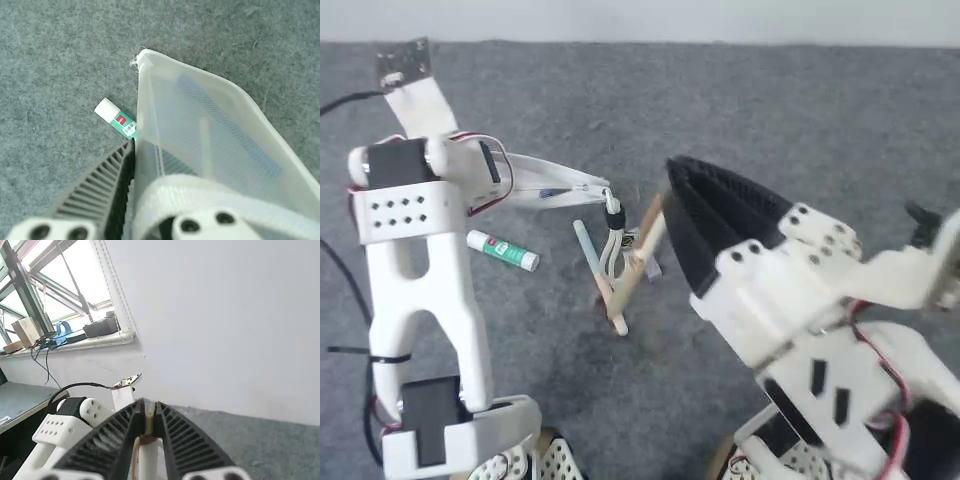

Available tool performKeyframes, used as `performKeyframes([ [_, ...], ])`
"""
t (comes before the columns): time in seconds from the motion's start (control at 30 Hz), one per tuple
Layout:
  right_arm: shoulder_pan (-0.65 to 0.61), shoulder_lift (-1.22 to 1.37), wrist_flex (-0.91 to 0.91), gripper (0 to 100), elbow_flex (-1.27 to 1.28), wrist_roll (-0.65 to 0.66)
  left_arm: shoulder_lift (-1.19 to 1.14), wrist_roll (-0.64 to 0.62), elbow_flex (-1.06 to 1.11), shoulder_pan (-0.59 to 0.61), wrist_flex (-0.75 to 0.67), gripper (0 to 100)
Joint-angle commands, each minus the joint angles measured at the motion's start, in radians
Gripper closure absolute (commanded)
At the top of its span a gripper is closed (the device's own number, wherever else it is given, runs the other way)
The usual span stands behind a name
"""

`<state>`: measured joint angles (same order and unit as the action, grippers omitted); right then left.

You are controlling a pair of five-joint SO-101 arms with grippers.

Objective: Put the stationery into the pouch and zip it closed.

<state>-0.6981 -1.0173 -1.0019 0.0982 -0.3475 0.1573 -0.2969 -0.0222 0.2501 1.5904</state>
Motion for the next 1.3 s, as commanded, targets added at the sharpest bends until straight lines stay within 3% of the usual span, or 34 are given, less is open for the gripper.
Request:
performKeyframes([
  [0.0, -0.01, 0.021, 0.168, 99.2, 0.069, 0.055, -0.012, -0.008, 0.015, -0.009, -0.026, 99],
  [0.57, -0.015, 0.022, 1.033, 99.2, 0.531, 0.255, -0.012, -0.008, 0.015, -0.009, -0.028, 99],
  [1.27, -0.033, 0.335, 1.386, 99.2, 0.578, 0.253, -0.012, -0.008, 0.015, -0.011, -0.028, 99],
])
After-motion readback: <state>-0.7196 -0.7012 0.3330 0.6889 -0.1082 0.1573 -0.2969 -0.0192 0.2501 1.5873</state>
